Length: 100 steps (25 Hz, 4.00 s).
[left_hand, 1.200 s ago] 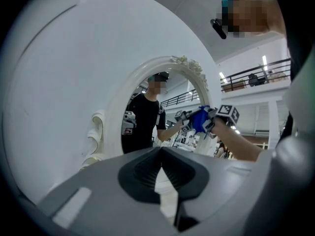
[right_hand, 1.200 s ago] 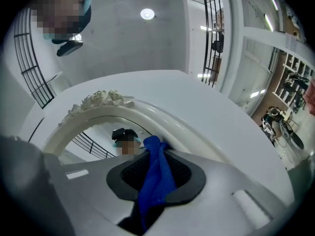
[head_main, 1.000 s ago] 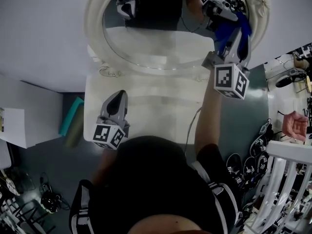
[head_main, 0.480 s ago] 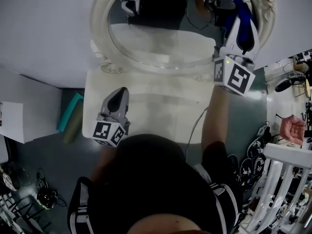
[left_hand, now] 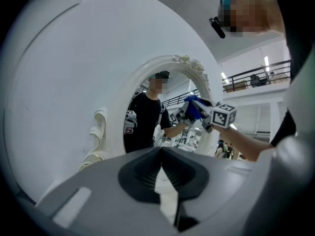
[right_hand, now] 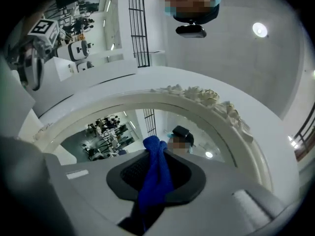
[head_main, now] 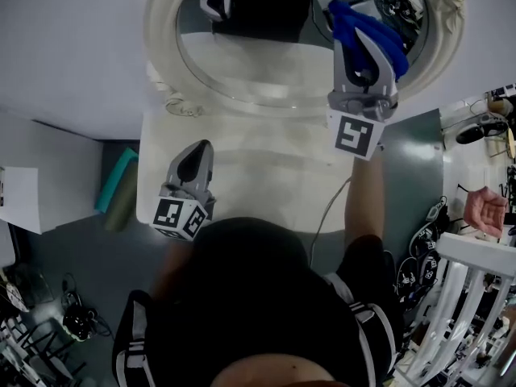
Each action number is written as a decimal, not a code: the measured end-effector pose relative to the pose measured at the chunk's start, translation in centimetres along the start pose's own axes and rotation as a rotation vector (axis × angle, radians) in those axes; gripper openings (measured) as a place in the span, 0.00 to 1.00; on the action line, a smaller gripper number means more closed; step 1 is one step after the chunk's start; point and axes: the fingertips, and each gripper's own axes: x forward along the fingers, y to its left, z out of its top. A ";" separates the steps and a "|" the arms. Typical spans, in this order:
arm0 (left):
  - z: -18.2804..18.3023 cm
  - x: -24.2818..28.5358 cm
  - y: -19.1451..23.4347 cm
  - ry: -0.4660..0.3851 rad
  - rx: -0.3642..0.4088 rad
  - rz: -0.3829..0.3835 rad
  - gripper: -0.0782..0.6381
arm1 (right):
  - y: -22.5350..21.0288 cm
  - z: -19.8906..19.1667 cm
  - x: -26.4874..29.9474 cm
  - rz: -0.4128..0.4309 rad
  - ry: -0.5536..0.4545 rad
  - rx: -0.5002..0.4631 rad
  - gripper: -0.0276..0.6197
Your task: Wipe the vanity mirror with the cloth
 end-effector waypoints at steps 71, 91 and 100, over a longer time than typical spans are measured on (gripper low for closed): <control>0.0 -4.5 1.6 0.002 -0.029 0.062 0.12 | 23.4 -2.0 -4.8 0.366 0.107 1.144 0.14; -1.6 -0.7 -5.1 0.045 -0.007 -0.208 0.12 | 17.0 -2.7 -20.2 -0.085 0.458 1.137 0.14; -2.1 -0.8 -5.8 0.065 -0.005 -0.227 0.12 | 17.7 -1.7 -21.3 -0.082 0.461 1.133 0.14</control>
